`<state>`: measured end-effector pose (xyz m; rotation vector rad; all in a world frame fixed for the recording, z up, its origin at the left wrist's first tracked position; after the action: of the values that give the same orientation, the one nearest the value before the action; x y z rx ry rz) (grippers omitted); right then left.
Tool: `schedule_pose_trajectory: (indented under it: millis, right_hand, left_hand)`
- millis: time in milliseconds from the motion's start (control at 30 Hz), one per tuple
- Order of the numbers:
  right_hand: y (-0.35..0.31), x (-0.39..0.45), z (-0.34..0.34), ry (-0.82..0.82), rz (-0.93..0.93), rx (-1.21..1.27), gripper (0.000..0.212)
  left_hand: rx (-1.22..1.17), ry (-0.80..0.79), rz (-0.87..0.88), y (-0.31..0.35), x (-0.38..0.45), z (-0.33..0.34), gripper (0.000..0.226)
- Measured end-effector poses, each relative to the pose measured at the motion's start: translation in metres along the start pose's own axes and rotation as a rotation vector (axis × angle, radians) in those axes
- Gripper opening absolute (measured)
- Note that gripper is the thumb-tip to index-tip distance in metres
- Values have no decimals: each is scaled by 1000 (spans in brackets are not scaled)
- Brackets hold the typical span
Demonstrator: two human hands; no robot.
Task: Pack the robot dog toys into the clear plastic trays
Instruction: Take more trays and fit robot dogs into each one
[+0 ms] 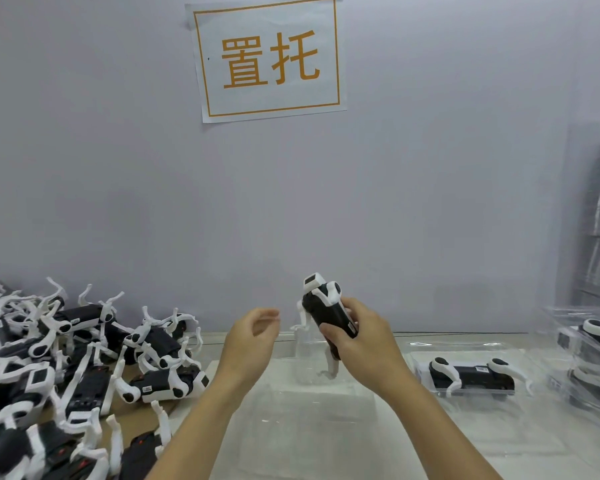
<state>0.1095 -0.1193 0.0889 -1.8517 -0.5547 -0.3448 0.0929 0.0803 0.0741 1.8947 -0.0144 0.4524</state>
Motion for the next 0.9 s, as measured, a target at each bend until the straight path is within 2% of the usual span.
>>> schedule_pose_trajectory:
  millis: [100,200,267,400,500,600,667,733,800,900]
  right_hand:
    - [5,-4,9,-75,16,-4,20]
    - [9,-6,24,-135,27,-10,17]
    - [7,-7,29,-147,0,-50,16]
    - [7,-10,37,-189,-26,-78,14]
    - [10,-9,34,-161,-41,-110,15]
    - [3,-7,26,-81,-88,-52,32]
    - [-4,-6,20,-35,-124,-51,34]
    - [-5,-4,18,-73,-118,-151,27]
    - [-1,-4,22,-175,-91,-363,20]
    - [9,-9,30,-286,-33,-547,19]
  left_hand:
    - [95,-33,-204,-41,1,8,36]
    - [-26,-31,-356,-60,3,3,38]
    - [-92,-90,-402,-66,3,0,42]
    - [-78,-220,-398,-73,-2,2,37]
    - [-167,-109,-386,-80,-5,3,28]
    - [-262,-14,-359,-84,-6,8,28]
    - [-289,19,-339,-85,-4,10,30]
    - [-281,50,-320,-85,-2,9,30]
    - [-272,68,-298,-85,-1,10,30]
    - [-282,70,-283,-86,0,14,30]
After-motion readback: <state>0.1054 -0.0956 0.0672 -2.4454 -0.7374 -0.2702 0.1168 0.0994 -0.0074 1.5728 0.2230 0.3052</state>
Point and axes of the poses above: each hand's wrist, its own x-axis towards the middle knuckle, its own z-axis out of the palm, y = z × x, the point moved 8 cm from there along x, towards the middle knuckle, and after that the axes turned 5 degrees about -y, right-handed, at the moved point
